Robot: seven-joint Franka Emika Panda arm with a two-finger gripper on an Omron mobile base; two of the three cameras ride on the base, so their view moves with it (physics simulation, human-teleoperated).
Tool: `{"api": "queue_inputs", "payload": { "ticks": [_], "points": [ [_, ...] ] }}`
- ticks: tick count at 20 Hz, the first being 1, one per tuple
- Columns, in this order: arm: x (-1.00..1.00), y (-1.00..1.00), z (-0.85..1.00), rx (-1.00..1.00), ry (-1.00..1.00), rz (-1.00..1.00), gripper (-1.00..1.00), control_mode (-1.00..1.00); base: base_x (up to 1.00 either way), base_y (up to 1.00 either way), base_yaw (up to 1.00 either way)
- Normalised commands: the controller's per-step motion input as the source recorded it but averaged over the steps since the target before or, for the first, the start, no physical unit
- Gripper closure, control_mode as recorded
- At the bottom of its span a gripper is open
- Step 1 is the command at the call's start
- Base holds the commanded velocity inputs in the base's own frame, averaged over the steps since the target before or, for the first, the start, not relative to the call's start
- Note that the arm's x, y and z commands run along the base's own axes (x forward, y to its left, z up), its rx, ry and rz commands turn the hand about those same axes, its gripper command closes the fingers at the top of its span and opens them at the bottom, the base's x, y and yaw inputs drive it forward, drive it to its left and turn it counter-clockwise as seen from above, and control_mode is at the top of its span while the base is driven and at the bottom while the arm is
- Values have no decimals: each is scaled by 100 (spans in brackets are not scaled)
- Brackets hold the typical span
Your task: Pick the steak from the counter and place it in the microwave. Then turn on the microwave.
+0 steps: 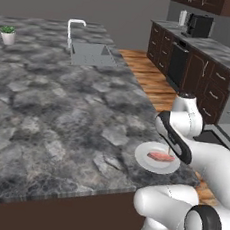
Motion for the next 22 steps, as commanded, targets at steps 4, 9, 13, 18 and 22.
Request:
{"api": "queue_inputs", "payload": {
  "ticks": [4, 9, 13, 18, 22],
  "points": [
    [14, -11, -26, 0, 0, 0, -100, -100, 0, 0, 0],
    [15, -5, -31, 0, 0, 0, -100, -100, 0, 0, 0],
    [14, 0, -28, 0, 0, 0, -100, -100, 0, 0, 0],
    [19, 0, -22, 0, 0, 0, -100, -100, 0, 0, 0],
    [17, 0, -18, 0, 0, 0, -100, -100, 0, 0, 0]
  ]
}}
